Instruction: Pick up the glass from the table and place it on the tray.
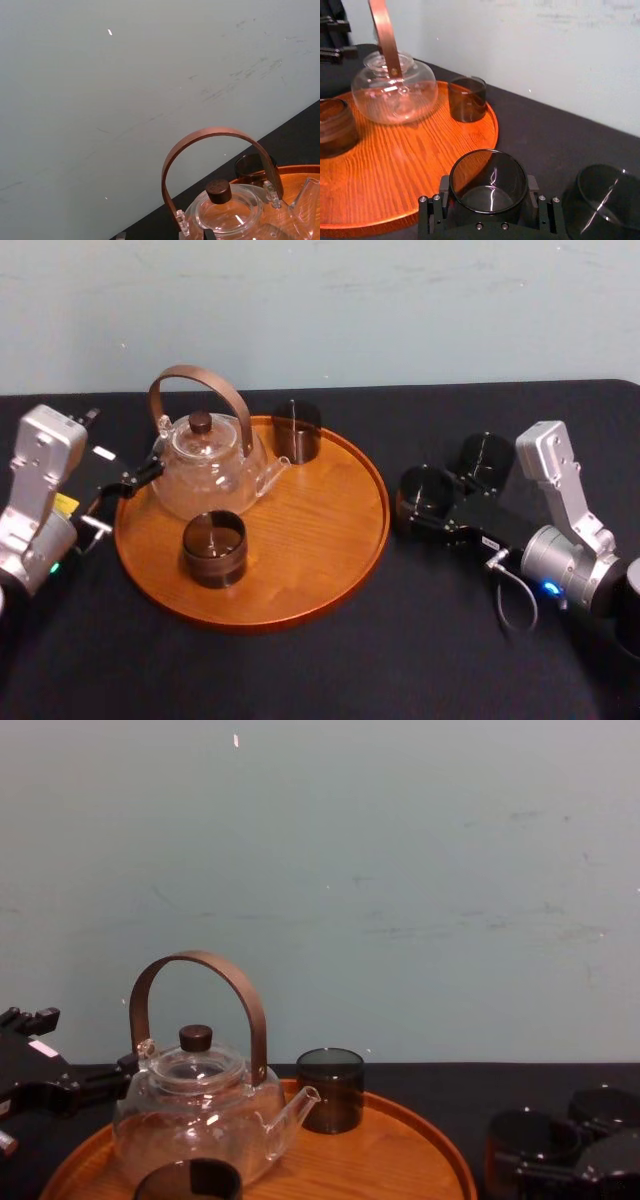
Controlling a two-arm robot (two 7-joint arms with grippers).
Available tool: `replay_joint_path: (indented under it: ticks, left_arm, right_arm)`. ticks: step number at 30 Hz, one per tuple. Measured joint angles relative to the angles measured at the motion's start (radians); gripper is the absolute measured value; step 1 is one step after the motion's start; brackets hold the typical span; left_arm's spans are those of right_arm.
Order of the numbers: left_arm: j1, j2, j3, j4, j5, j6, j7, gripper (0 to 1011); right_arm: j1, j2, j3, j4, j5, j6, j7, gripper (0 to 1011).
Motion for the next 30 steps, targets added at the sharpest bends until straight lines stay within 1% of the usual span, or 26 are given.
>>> replay_joint_path:
  ticks: [4,7,8,9,15,18,24,30]
  left_arm:
    - [0.000,0.000,0.000,0.000,0.000,0.000,0.000,1001]
    - [0.000,0.000,0.000,0.000,0.000,0.000,0.000,1001]
    - [0.000,0.000,0.000,0.000,0.000,0.000,0.000,1001]
    - [0.000,0.000,0.000,0.000,0.000,0.000,0.000,1001]
    - [0.000,0.000,0.000,0.000,0.000,0.000,0.000,1001]
    - [0.000,0.000,0.000,0.000,0.000,0.000,0.000,1001]
    - [0.000,0.000,0.000,0.000,0.000,0.000,0.000,1001]
    - [0.000,0.000,0.000,0.000,0.000,0.000,0.000,1001]
  right_arm:
    - [-0.011,0.012,0.002,-0.037,-0.002,0.001,-0.005,901]
    - [-0.024,0.022,0.002,-0.078,-0.006,0.004,-0.010,900]
    - [-0.024,0.022,0.002,-0.078,-0.006,0.004,-0.010,900]
    - [-0.029,0.025,0.002,-0.094,-0.007,0.005,-0.012,901]
    - [-0.044,0.032,-0.006,-0.140,-0.009,0.011,-0.009,901]
    - [-0.046,0.031,-0.016,-0.153,-0.009,0.013,-0.002,901]
    - [-0.039,0.022,-0.040,-0.158,-0.008,0.013,0.014,901]
    - [-0.020,0.000,-0.077,-0.146,-0.008,0.004,0.031,901]
